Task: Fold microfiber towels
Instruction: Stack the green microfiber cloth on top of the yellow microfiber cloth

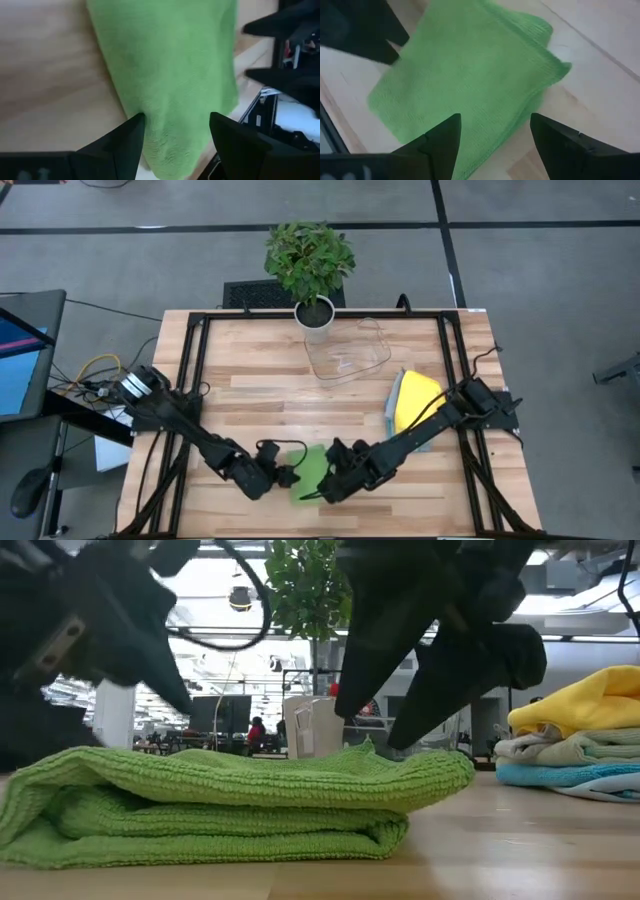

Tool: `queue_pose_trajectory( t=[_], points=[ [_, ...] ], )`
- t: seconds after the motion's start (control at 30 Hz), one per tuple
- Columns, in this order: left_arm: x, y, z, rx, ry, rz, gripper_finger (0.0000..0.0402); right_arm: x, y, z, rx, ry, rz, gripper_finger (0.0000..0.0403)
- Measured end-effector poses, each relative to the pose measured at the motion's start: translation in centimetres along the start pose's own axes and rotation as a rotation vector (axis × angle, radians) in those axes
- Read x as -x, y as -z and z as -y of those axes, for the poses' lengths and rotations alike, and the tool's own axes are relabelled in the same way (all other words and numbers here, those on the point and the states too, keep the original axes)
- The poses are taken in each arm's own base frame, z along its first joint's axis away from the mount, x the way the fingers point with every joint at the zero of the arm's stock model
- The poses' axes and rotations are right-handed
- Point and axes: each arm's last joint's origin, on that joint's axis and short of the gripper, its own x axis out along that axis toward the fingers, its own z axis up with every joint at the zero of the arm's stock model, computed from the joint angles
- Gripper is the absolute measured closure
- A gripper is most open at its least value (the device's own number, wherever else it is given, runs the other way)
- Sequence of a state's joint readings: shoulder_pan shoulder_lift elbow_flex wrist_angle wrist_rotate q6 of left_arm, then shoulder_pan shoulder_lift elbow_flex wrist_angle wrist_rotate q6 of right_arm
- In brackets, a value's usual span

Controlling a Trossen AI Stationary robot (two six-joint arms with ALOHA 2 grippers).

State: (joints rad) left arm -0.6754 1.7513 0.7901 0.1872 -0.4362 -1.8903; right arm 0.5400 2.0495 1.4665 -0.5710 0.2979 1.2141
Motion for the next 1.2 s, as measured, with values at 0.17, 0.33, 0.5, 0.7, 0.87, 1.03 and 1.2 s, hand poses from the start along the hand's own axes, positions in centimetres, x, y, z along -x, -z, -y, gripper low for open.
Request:
queue_pose_trajectory(
  t=[0.17, 0.33, 0.5, 0.7, 0.87, 1.03, 1.2],
  points=[
    [-1.3, 0.5, -0.9, 0.047, -0.030, 0.007, 0.0184, -1.1, 0.4, 0.7, -0.058, -0.029, 0.005, 0.0137],
    [-1.9, 0.7, -1.4, 0.079, -0.031, 0.037, 0.0184, -2.8, 1.0, 2.4, -0.116, -0.041, -0.007, 0.0137],
    [-2.6, 0.0, -1.4, 0.089, -0.031, 0.047, 0.0188, -3.7, 0.7, 2.6, -0.152, -0.108, 0.014, 0.0140],
    [-3.4, -0.6, -1.6, 0.101, -0.054, 0.045, 0.0229, -5.3, 0.5, 2.8, -0.138, -0.105, -0.007, 0.0163],
    [-3.6, -1.2, -1.6, 0.116, -0.074, 0.044, 0.0296, -5.7, 0.3, 3.1, -0.138, -0.101, -0.018, 0.0226],
    [-3.8, -1.7, -1.6, 0.118, -0.087, 0.062, 0.0384, -6.0, -0.4, 3.5, -0.090, -0.107, -0.051, 0.0332],
    [-3.8, -2.1, -1.5, 0.137, -0.089, 0.077, 0.0396, -5.9, -0.9, 3.7, -0.052, -0.119, -0.068, 0.0381]
  ],
)
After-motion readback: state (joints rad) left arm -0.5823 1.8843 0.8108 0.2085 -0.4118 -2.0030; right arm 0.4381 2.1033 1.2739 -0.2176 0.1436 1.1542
